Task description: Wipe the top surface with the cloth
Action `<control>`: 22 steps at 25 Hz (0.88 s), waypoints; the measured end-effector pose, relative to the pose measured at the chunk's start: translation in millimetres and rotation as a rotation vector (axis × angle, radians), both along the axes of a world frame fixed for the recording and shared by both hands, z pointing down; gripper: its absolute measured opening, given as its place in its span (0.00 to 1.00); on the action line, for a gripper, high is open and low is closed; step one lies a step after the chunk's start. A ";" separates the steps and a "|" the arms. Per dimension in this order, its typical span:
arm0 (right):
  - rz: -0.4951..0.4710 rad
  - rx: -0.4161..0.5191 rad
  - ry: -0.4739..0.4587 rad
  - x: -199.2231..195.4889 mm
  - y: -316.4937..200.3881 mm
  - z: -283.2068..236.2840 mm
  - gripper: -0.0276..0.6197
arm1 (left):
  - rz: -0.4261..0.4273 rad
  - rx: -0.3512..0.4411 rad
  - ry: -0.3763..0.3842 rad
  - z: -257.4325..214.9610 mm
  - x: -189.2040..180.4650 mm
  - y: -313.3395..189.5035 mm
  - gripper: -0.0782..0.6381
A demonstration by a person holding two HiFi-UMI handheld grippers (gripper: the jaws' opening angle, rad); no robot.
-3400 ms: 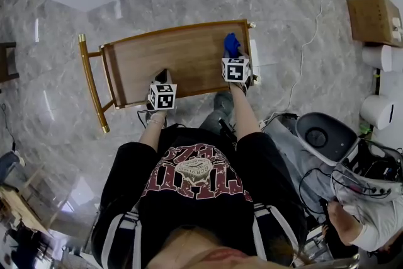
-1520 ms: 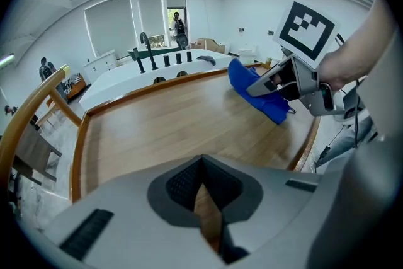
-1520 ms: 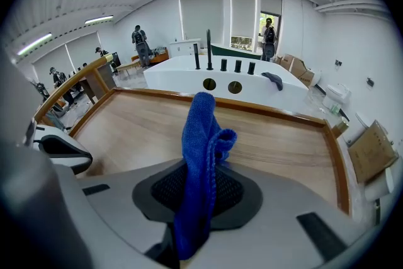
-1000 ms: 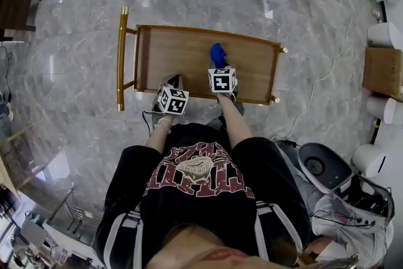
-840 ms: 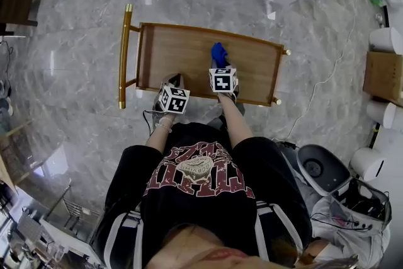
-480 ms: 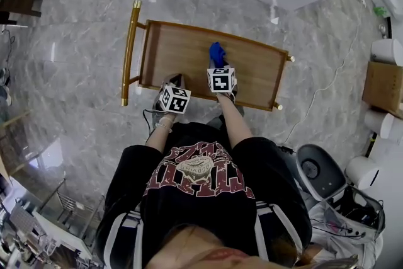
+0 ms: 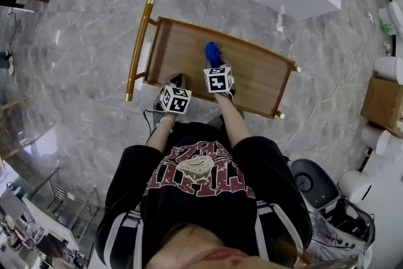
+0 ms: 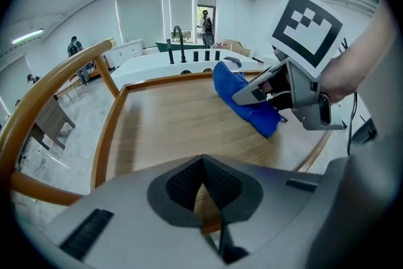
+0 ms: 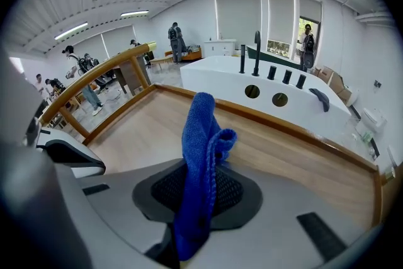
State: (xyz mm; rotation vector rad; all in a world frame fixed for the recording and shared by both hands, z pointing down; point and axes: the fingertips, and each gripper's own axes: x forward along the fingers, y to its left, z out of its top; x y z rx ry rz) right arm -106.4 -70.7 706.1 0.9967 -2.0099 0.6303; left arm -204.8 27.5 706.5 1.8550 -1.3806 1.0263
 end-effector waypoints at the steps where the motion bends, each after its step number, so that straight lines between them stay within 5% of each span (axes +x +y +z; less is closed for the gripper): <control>1: -0.013 0.002 0.000 -4.3 -0.2 -0.1 0.18 | -0.008 0.001 0.000 -0.4 -2.0 0.2 0.18; 22: -0.182 0.015 -0.016 -80.3 3.5 0.8 0.18 | -0.129 0.025 0.012 -3.9 -39.8 12.7 0.18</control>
